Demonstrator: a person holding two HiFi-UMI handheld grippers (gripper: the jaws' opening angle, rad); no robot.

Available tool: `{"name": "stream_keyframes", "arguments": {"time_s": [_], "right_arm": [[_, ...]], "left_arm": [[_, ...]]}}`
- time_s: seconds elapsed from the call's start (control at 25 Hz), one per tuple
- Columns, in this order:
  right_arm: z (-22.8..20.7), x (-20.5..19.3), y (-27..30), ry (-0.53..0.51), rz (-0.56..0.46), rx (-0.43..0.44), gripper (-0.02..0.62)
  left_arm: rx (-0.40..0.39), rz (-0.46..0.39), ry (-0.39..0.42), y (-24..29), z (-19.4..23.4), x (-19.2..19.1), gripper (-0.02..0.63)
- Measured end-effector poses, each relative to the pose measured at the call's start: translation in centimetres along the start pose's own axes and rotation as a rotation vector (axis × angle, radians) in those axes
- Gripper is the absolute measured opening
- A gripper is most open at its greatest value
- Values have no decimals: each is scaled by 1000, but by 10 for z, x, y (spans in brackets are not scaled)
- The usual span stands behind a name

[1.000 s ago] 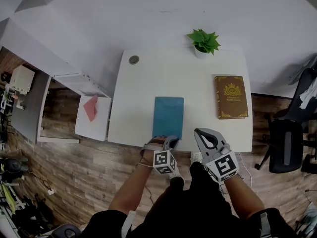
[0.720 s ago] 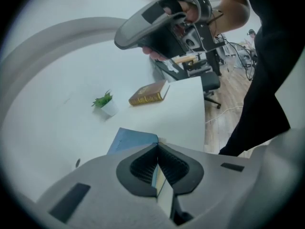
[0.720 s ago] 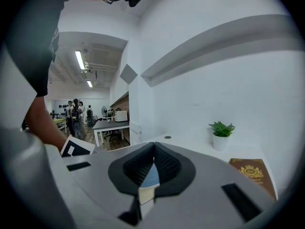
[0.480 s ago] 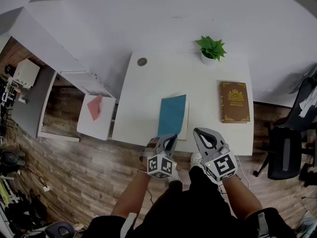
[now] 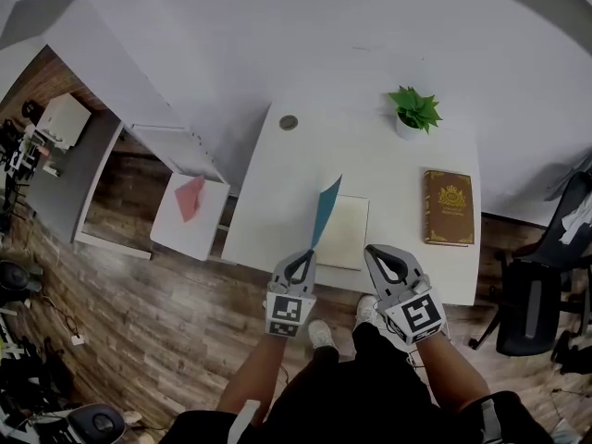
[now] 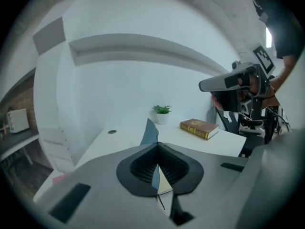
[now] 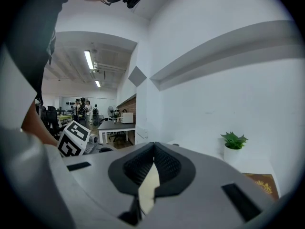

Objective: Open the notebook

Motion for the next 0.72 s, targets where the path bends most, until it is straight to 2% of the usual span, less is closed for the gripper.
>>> {"name": "stream_keyframes", "arguments": {"time_s": [0.2, 0.44, 0.56, 0.72], "right_arm": [[7, 3, 8, -7, 0, 17, 2], [9, 3, 15, -11, 8, 34, 2], [9, 4, 18, -11, 27, 36, 2], [6, 2, 21, -13, 14, 38, 2]], "left_arm": [[100, -5, -174, -14, 34, -21, 5], [226, 57, -326, -26, 75, -58, 5], [278, 124, -352, -26, 92, -81, 5], [336, 300, -290, -15, 105, -117, 6]]}}
Point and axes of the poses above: the fingertips, and each gripper's own axes: y forward along the fingers, z to its left, x out of its top, the point moved 2 cm from there along -y, backward along the fingers, and after that the axes turned 1 degree about y, right-handed, at the moved point
